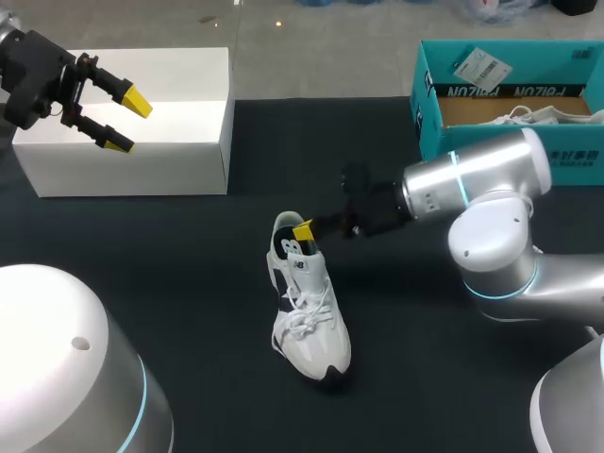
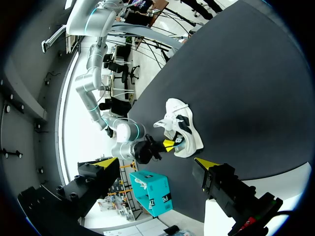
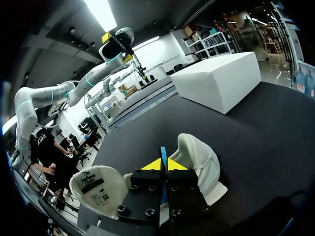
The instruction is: Take the shoe out of the shoebox, open the shoe tongue, remove and reinsert the insole, then place the shoe into the shoebox
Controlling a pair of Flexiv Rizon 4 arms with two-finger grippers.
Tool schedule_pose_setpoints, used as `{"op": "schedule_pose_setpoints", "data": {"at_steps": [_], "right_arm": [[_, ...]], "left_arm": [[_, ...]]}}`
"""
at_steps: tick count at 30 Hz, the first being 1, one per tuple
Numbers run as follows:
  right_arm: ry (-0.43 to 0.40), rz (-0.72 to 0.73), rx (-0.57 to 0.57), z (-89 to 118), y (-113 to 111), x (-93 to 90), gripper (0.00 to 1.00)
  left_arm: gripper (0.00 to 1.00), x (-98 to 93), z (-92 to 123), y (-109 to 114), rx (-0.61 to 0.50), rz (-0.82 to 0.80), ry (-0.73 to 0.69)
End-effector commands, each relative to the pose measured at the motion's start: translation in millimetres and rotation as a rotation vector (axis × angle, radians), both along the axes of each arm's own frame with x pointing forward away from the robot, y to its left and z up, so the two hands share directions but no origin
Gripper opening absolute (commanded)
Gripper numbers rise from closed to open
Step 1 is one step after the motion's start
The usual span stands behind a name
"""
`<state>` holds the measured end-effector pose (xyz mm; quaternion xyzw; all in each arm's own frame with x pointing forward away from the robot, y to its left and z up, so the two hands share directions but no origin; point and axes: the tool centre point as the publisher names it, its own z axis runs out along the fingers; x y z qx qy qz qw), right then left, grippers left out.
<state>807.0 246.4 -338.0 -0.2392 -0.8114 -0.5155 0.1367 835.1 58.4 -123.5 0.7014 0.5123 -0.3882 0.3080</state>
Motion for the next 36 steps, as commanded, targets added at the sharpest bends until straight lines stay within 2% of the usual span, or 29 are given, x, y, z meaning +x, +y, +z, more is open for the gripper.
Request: {"op": "schedule_pose_setpoints", "data": {"at_steps": [1,17,20,22,24,25,30,36], "right_arm": [[0.001,0.005,-0.004,-3,10,1.4,0.0],[0.012,0.029,-0.027,-8,12,-2.5,0.0],[0.005,0.017,-0.025,-5,10,-2.5,0.44],[-0.003,0.014,-0.023,-2,10,-2.3,0.49],[-0.012,0.015,-0.026,-1,10,-2.3,0.63],[-0.017,0.015,-0.027,0,10,-2.3,0.65],[-0.035,0.016,-0.039,11,9,-3.2,0.63],[-0.043,0.015,-0.076,19,4,-4.1,0.68]], "left_arm": [[1.0,0.3,0,1,0.002,-0.002,0.0],[1.0,0.3,0,1,0.002,-0.002,0.0],[1.0,0.3,0,1,0.002,-0.002,0.0],[1.0,0.3,0,1,0.002,-0.002,0.0],[1.0,0.3,0,1,0.002,-0.002,0.0],[1.0,0.3,0,1,0.002,-0.002,0.0],[1.0,0.3,0,1,0.002,-0.002,0.0],[1.0,0.3,0,1,0.002,-0.002,0.0]]}}
